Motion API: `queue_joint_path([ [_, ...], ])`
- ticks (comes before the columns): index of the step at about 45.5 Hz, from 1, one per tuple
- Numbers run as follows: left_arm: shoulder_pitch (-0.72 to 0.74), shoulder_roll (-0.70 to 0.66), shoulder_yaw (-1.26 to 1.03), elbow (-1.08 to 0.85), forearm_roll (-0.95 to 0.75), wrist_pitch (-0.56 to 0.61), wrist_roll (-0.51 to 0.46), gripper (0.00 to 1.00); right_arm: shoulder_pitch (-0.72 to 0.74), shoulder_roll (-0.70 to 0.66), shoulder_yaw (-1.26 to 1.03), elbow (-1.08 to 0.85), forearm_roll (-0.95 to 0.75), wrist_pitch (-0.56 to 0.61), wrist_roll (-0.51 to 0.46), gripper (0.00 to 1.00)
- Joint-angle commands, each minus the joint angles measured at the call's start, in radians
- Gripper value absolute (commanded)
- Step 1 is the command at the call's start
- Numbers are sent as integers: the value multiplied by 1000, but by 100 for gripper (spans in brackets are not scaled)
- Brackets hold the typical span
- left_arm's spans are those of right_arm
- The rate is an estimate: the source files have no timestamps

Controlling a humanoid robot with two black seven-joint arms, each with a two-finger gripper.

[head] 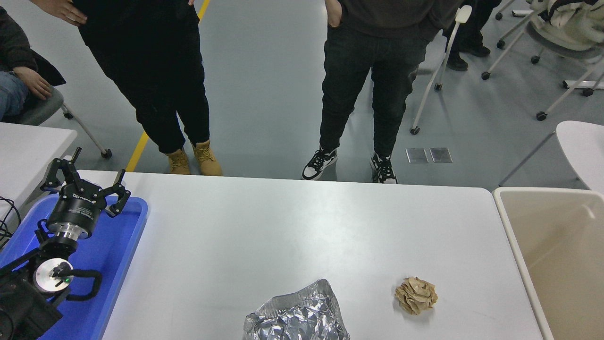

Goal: Clean the table surface

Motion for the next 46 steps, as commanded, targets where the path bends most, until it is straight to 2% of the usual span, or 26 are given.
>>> queue_joint_path([
  [1,0,0,0,0,0,0,0,100,-53,83,3,-5,49,-57,-44,0],
  [14,0,0,0,0,0,0,0,100,-91,156,3,-5,92,-104,-105,0],
  [41,0,0,0,0,0,0,0,100,-119,178,3,-5,131,-132,-107,0],
  [45,0,0,0,0,0,0,0,100,-119,176,5,-3,135,-164,-107,0],
  [46,0,0,0,0,0,0,0,100,-119,176,5,-3,137,-176,-107,5],
])
